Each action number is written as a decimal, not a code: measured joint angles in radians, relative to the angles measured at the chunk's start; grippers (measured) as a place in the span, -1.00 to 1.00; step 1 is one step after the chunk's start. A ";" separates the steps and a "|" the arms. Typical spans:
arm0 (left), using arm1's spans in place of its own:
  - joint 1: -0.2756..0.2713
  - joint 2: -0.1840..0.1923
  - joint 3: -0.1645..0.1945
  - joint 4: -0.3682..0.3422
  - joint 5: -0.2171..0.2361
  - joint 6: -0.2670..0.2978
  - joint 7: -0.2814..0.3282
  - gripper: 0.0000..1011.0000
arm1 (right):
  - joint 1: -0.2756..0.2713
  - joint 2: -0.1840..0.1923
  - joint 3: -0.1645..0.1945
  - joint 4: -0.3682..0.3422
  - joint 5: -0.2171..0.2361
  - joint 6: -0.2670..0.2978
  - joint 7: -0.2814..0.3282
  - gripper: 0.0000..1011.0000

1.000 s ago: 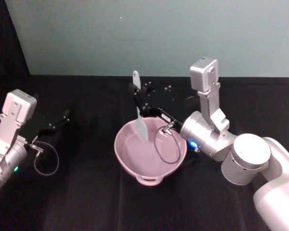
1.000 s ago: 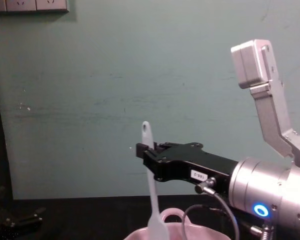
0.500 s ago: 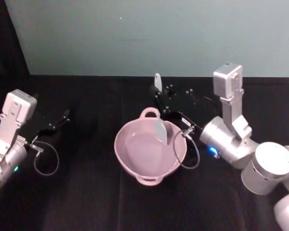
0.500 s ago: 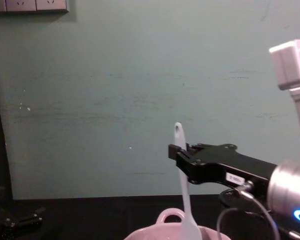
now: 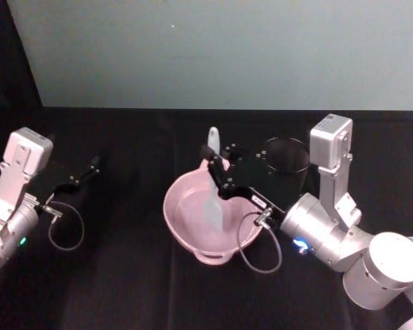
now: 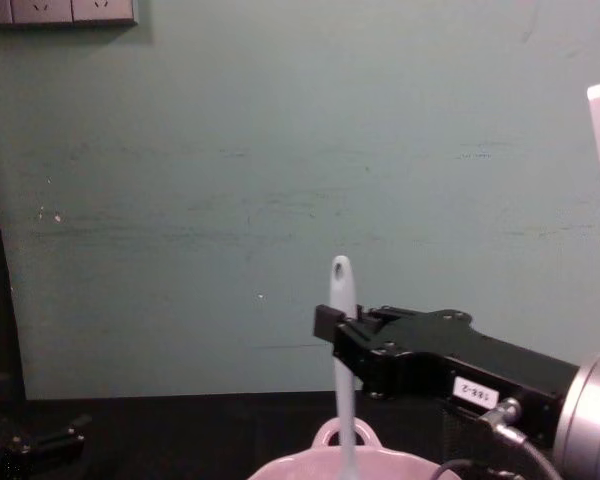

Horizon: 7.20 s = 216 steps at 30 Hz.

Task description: Use the one hand to pick up the spoon and stir the clear water in the bowl.

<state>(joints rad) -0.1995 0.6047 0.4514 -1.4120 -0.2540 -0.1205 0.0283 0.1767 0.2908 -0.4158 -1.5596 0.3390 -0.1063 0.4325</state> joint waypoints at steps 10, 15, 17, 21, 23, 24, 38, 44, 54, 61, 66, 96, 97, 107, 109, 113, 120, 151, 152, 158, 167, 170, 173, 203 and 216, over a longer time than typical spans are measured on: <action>0.000 0.000 0.000 0.000 0.000 0.000 0.000 1.00 | 0.023 -0.024 -0.039 0.024 0.010 0.007 0.015 -0.76; 0.000 0.000 0.000 0.000 0.000 0.000 0.000 1.00 | 0.059 -0.043 -0.052 0.069 0.006 0.005 0.016 -0.76; 0.000 0.000 0.000 0.000 0.000 0.000 0.000 1.00 | 0.080 -0.053 -0.057 0.097 0.002 0.003 0.017 -0.76; 0.000 0.000 0.000 0.000 0.000 0.000 0.000 1.00 | 0.118 -0.071 -0.064 0.145 -0.008 -0.004 0.017 -0.76; 0.000 0.000 0.000 0.000 0.000 0.000 0.000 1.00 | 0.138 -0.082 -0.066 0.169 -0.014 -0.009 0.017 -0.76; 0.000 0.000 0.000 0.000 0.000 0.000 0.000 1.00 | 0.143 -0.085 -0.066 0.178 -0.017 -0.011 0.016 -0.76; 0.000 0.000 0.000 0.000 0.000 0.000 0.000 1.00 | 0.182 -0.093 -0.026 0.256 -0.051 -0.033 -0.026 -0.76; 0.000 0.000 0.000 0.000 0.000 0.000 0.000 1.00 | 0.142 -0.064 0.004 0.211 -0.052 -0.031 -0.036 -0.76; 0.000 0.000 0.000 0.000 0.000 0.000 0.000 1.00 | 0.047 -0.018 0.033 0.104 -0.032 -0.022 -0.033 -0.76; 0.000 0.000 0.000 0.000 0.000 0.000 0.000 1.00 | -0.025 0.001 0.033 0.021 -0.011 -0.016 -0.021 -0.76; 0.000 0.000 0.000 0.000 0.000 0.000 0.000 1.00 | -0.056 0.004 0.016 -0.016 0.002 -0.009 -0.008 -0.76; 0.000 0.000 0.000 0.000 0.000 0.000 0.000 1.00 | 0.153 -0.089 -0.040 0.216 -0.076 -0.040 -0.016 -0.76; 0.000 0.000 0.000 0.000 0.000 0.000 0.000 1.00 | 0.154 -0.088 -0.034 0.218 -0.078 -0.040 -0.020 -0.76; 0.000 0.000 0.000 0.000 0.000 0.000 0.000 1.00 | 0.106 -0.056 0.004 0.169 -0.081 -0.036 -0.038 -0.76; 0.000 0.000 0.000 0.000 0.000 0.000 0.000 1.00 | 0.090 -0.049 0.010 0.152 -0.077 -0.032 -0.038 -0.76; 0.000 0.000 0.000 0.000 0.000 0.000 0.000 1.00 | 0.041 -0.029 0.021 0.091 -0.061 -0.022 -0.038 -0.76; 0.000 0.000 0.000 0.000 0.000 0.000 0.000 1.00 | -0.024 -0.015 0.029 0.010 -0.024 -0.010 -0.030 -0.76; 0.000 0.000 0.000 0.000 0.000 0.000 0.000 1.00 | -0.058 0.066 0.089 -0.231 0.107 0.201 -0.108 -0.76; 0.000 0.000 0.000 0.000 0.000 0.000 0.000 1.00 | -0.059 0.065 0.096 -0.238 0.117 0.206 -0.114 -0.76; 0.000 0.000 0.000 0.000 0.000 0.000 0.000 1.00 | -0.066 0.043 0.144 -0.267 0.180 0.229 -0.166 -0.76; 0.000 0.000 0.000 0.000 0.000 0.000 0.000 1.00 | -0.074 0.022 0.207 -0.293 0.236 0.255 -0.253 -0.76; 0.000 0.000 0.000 0.000 0.000 0.000 0.000 1.00 | -0.077 0.016 0.221 -0.293 0.246 0.256 -0.275 -0.76; 0.000 0.000 0.000 0.000 0.000 0.000 0.000 1.00 | -0.077 0.006 0.241 -0.282 0.259 0.256 -0.298 -0.76; 0.000 0.000 0.000 0.000 0.000 0.000 0.000 1.00 | 0.016 -0.035 0.275 -0.054 0.343 0.229 -0.335 -0.76; 0.000 0.000 0.000 0.000 0.000 0.000 0.000 1.00 | 0.020 -0.076 0.266 0.006 0.355 0.205 -0.345 -0.76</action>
<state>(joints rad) -0.1995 0.6047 0.4514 -1.4120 -0.2539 -0.1205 0.0283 0.1962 0.2151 -0.1496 -1.5540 0.6943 0.0987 0.0879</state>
